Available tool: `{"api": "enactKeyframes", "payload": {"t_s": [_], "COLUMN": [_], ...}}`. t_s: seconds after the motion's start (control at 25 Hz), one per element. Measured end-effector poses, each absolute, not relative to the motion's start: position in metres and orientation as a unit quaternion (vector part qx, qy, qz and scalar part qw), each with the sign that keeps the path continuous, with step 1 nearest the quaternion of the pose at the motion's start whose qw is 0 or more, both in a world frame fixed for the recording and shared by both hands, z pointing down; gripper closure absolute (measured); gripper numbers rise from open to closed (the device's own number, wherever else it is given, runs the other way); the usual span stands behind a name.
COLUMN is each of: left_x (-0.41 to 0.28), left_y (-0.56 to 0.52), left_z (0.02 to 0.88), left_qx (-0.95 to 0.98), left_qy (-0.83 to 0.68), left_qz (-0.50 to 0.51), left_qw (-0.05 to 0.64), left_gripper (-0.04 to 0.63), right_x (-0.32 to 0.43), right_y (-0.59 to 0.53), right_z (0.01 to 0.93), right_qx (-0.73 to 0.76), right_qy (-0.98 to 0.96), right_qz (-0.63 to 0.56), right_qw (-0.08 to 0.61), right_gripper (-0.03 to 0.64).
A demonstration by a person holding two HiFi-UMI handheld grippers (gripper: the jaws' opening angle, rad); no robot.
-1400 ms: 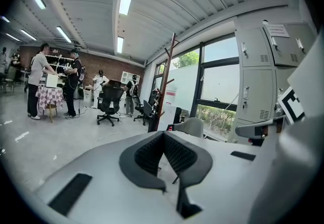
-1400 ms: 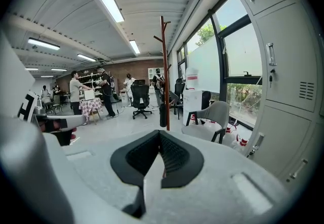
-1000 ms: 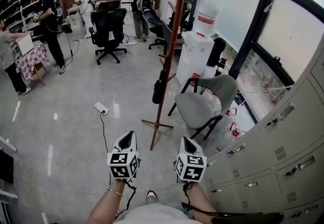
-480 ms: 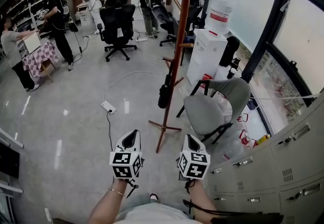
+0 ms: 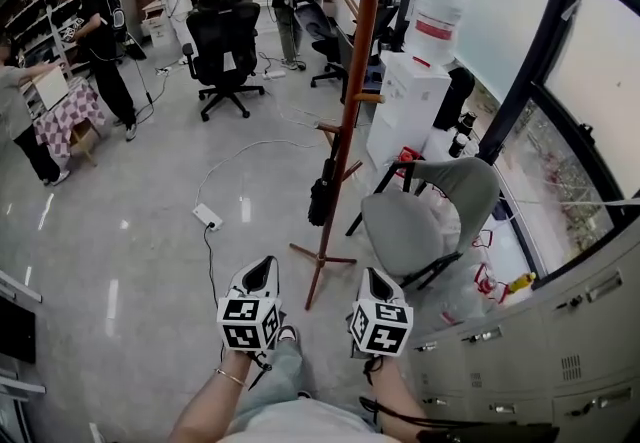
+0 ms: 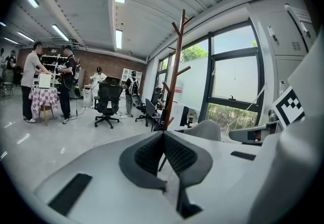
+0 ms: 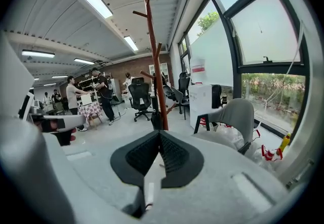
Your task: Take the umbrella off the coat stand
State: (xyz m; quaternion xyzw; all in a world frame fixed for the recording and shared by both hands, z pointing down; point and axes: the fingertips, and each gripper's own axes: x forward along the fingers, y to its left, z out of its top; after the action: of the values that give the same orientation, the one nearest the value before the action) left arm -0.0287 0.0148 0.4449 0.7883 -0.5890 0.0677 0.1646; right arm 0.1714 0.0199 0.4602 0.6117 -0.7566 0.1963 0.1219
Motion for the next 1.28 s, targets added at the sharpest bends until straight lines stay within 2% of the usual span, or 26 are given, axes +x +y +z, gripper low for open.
{"api": "enactKeyframes", "payload": {"t_s": [0.76, 1.28], "left_x": [-0.053, -0.040], "left_y": [-0.195, -0.248], "left_z": [0.416, 0.455], "left_qx": [0.824, 0.826], "left_qy": [-0.541, -0.523], "left_qz": [0.062, 0.080], "left_qw": [0.154, 0.192], "left_gripper": [0.592, 0.592], "right_x": [0.136, 0.141], "right_y": [-0.168, -0.215], "right_z": [0.424, 0.439], "right_qx": [0.642, 0.646], "right_qy": [-0.737, -0.726], "right_qz": [0.176, 0.191], "right_qw": [0.118, 0.139], "right_gripper": [0.612, 0.612]}}
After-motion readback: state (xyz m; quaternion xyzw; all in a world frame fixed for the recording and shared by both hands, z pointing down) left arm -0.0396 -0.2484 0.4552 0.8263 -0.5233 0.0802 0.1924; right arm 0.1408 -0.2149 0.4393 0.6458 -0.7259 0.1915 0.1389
